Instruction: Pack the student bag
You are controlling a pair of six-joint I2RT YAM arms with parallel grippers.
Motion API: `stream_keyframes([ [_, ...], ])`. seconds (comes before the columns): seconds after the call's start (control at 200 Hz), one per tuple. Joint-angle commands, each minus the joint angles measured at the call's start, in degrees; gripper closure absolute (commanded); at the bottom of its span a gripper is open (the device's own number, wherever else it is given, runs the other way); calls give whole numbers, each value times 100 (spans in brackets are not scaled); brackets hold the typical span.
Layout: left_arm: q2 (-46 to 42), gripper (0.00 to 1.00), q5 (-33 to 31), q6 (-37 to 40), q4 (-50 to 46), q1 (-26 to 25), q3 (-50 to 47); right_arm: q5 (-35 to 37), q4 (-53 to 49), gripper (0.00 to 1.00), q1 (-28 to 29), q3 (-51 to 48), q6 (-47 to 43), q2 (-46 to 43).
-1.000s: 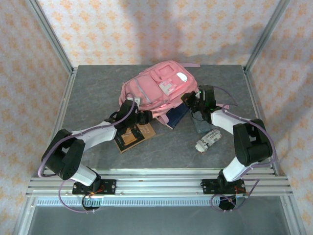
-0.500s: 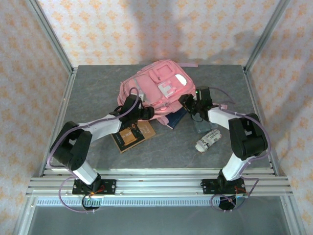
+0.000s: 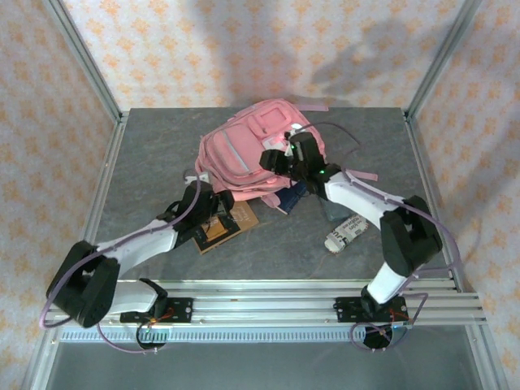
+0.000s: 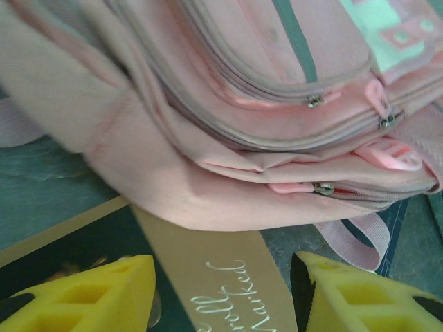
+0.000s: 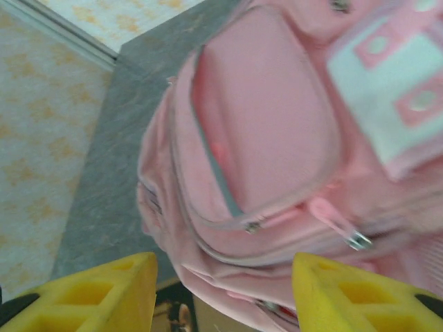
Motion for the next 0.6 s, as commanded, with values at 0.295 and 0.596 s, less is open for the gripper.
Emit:
stream_keyframes([
  [0.295,-448,43,-279,-420,76,93,-335,-207,-140,44,28,1402,2020,2440],
  [0.596,-183,44,-105,-508,356,90,-384,229,-1297,97,14,2313,3188,3378],
])
